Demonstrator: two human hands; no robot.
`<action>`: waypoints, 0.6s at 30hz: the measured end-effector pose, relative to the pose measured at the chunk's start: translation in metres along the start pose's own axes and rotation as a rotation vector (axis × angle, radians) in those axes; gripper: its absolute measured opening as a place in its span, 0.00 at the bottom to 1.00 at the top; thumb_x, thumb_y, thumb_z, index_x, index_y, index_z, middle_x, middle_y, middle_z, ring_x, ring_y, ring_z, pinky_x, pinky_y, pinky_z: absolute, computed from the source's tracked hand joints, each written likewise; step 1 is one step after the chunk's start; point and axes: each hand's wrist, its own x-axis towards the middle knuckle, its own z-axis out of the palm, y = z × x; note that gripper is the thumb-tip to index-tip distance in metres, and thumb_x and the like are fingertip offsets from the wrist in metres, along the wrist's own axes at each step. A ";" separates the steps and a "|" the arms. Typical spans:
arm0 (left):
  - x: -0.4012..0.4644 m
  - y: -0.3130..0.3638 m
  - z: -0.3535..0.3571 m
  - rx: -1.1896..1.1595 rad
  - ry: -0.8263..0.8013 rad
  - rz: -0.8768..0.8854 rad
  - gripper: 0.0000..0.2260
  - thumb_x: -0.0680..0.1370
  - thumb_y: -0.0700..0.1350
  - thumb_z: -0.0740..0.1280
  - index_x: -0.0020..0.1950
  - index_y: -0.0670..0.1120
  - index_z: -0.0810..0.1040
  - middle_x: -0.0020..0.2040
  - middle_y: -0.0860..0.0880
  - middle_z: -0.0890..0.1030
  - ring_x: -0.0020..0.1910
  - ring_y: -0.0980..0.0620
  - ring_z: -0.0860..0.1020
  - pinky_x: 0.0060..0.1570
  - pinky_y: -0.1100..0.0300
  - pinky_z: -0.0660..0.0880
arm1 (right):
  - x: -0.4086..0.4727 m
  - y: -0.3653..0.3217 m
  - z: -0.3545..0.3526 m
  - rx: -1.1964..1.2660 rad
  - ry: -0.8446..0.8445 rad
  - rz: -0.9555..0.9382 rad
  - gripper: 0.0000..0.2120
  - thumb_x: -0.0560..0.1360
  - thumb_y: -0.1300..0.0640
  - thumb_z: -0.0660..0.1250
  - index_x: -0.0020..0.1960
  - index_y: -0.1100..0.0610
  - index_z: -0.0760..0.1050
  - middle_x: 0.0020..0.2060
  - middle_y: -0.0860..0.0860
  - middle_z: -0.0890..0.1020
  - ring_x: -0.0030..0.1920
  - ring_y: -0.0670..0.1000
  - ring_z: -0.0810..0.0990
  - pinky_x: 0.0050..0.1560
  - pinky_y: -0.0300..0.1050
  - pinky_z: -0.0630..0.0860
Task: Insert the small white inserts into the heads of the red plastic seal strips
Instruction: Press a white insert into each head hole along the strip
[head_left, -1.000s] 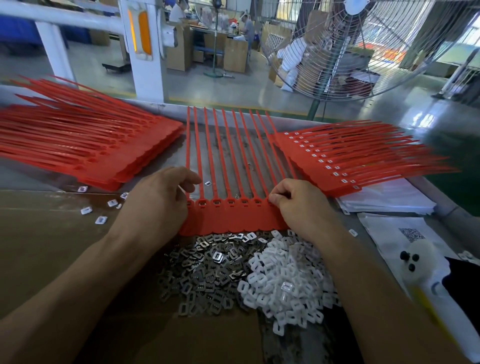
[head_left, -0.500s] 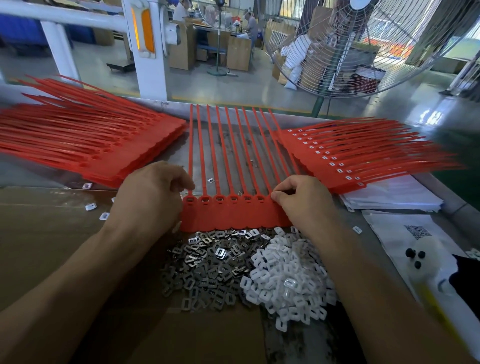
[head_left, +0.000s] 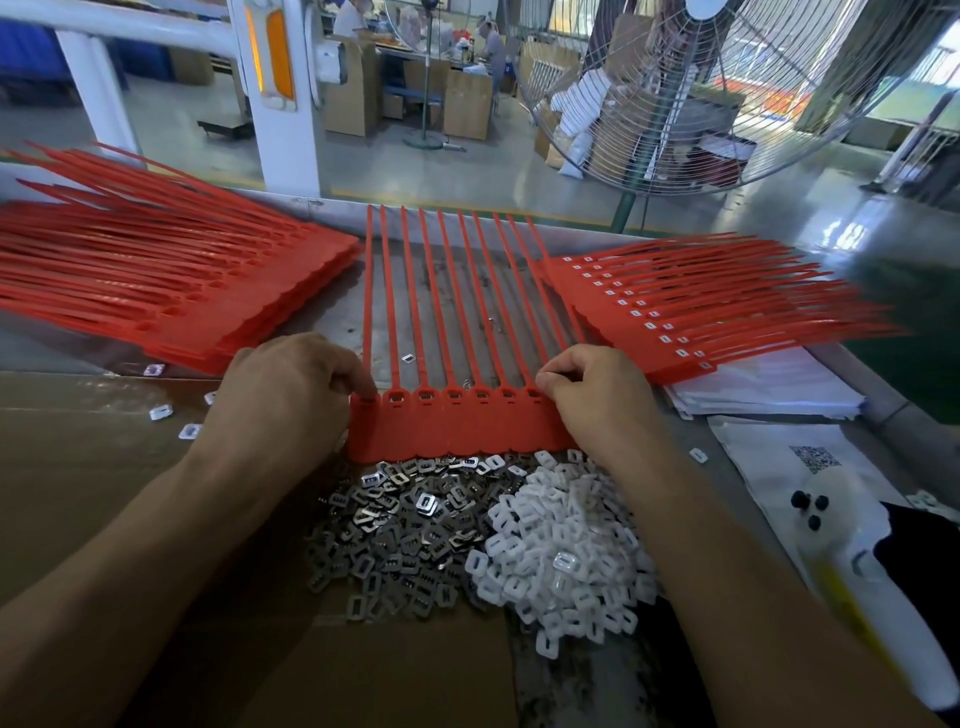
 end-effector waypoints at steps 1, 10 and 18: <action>0.000 0.000 0.000 -0.001 -0.007 -0.006 0.16 0.76 0.34 0.66 0.43 0.54 0.87 0.45 0.54 0.81 0.50 0.49 0.79 0.61 0.47 0.73 | 0.000 0.000 0.001 -0.009 0.007 -0.003 0.03 0.78 0.53 0.72 0.46 0.47 0.83 0.41 0.37 0.80 0.43 0.37 0.77 0.40 0.34 0.69; 0.002 0.000 0.000 0.024 -0.035 -0.004 0.15 0.76 0.35 0.67 0.43 0.54 0.87 0.47 0.52 0.82 0.53 0.47 0.79 0.63 0.46 0.71 | -0.001 -0.002 0.003 -0.067 0.033 -0.001 0.02 0.78 0.50 0.73 0.47 0.47 0.83 0.40 0.38 0.81 0.39 0.37 0.78 0.34 0.33 0.67; 0.003 0.000 0.000 0.068 -0.046 -0.031 0.16 0.76 0.36 0.66 0.42 0.56 0.86 0.49 0.53 0.83 0.55 0.47 0.79 0.65 0.46 0.70 | -0.007 -0.009 -0.001 -0.083 -0.001 -0.019 0.07 0.79 0.48 0.70 0.50 0.50 0.84 0.44 0.43 0.84 0.43 0.41 0.80 0.42 0.38 0.75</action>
